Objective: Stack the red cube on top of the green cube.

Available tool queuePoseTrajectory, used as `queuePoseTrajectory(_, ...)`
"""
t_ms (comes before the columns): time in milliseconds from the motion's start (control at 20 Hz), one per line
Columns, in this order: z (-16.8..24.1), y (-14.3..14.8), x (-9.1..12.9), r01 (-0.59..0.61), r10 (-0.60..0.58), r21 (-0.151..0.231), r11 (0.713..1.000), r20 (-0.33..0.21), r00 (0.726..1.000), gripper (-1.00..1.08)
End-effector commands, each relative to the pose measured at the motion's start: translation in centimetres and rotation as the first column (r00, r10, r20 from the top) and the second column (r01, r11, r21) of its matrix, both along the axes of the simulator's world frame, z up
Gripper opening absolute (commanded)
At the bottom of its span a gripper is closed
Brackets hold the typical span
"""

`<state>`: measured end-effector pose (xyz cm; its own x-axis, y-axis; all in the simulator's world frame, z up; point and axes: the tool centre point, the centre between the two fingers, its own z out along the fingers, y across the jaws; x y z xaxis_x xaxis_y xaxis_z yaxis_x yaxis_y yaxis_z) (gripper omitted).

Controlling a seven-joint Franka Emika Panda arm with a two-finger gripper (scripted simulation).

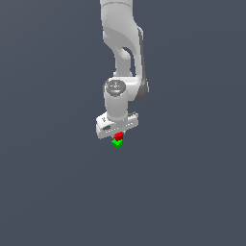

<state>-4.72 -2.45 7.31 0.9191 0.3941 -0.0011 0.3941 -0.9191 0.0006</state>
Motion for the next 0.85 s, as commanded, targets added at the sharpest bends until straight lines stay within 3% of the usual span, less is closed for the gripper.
queuePoseTrajectory(0, -0.16, -0.27, 0.74, -0.001, 0.001, 0.0, 1.0, 0.001, 1.0, -1.0)
queuePoseTrajectory(300, -0.32, -0.52, 1.36, -0.001, 0.001, 0.001, 1.0, 0.001, 1.0, -1.0)
queuePoseTrajectory(350, -0.32, -0.52, 1.36, -0.001, 0.001, 0.001, 1.0, 0.001, 1.0, 1.0)
queuePoseTrajectory(800, -0.32, -0.52, 1.36, -0.001, 0.001, 0.001, 1.0, 0.001, 1.0, 1.0)
